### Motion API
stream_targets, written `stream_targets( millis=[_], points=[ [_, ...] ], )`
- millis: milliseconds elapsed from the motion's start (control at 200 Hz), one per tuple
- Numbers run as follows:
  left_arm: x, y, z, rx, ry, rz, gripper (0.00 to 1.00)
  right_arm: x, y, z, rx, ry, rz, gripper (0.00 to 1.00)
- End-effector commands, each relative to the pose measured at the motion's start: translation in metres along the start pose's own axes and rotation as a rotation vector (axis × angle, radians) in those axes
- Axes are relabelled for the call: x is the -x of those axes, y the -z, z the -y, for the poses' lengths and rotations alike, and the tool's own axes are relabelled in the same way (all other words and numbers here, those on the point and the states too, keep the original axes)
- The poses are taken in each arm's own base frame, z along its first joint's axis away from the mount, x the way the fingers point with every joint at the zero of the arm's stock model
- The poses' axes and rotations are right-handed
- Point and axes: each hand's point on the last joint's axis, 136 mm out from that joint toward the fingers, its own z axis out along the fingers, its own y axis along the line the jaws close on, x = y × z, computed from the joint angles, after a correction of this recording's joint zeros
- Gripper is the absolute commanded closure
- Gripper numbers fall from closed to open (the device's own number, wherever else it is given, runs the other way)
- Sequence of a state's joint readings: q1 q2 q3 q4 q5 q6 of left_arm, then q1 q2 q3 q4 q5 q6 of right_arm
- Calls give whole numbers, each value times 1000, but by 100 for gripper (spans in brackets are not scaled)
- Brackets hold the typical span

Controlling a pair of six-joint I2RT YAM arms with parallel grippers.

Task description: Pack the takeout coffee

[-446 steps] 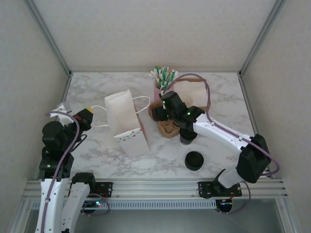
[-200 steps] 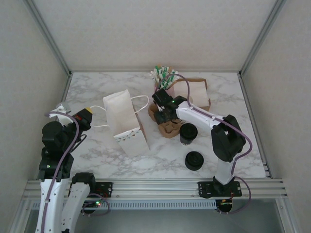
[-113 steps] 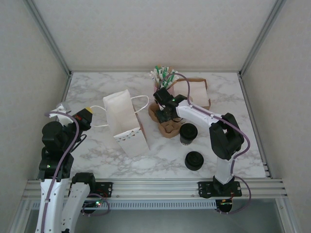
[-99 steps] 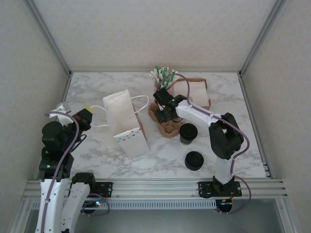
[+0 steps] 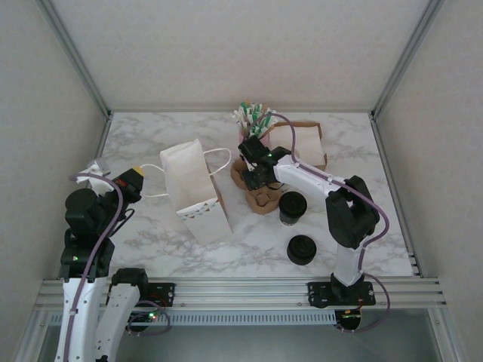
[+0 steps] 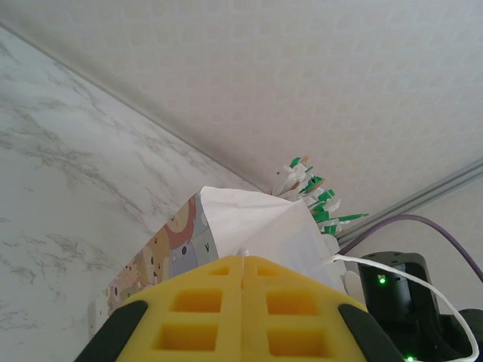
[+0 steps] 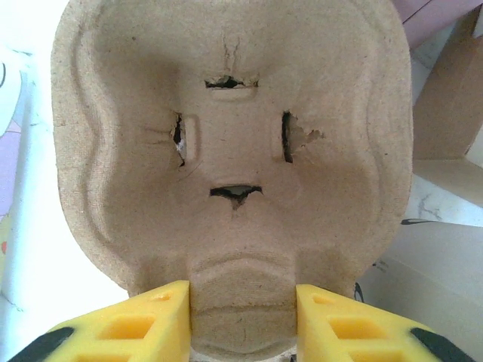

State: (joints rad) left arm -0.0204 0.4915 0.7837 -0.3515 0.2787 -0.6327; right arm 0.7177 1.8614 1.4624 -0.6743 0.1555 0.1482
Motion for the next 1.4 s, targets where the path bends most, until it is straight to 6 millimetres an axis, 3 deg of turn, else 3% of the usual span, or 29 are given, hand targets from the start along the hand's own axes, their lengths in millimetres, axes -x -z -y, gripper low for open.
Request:
stream_targets(
  millis=[0,310,666,946,1106,1196,1291,1346,1397],
  points=[
    [4,0,4,-20,7,17,96,16,31,1,23,-21,71,63],
    [3,0,4,-21,12,16,93,25,60,-2,69,-65,153,64],
    [2,-1,4,-26,20,14,83,43,132,4,124,-149,350,64],
    [-1,-1,7,-50,21,0,67,44,182,27,53,-196,465,63],
    [1,0,7,-38,19,5,40,40,200,45,-35,-185,494,63],
    [7,2,-7,47,14,42,33,41,211,52,-75,-173,507,63],
    [21,13,-42,254,13,130,38,44,227,53,-69,-165,537,63],
    [31,27,-68,413,27,202,62,46,238,50,-47,-150,556,63],
    [35,42,-90,547,59,262,77,48,246,48,-41,-140,568,62]
  ],
)
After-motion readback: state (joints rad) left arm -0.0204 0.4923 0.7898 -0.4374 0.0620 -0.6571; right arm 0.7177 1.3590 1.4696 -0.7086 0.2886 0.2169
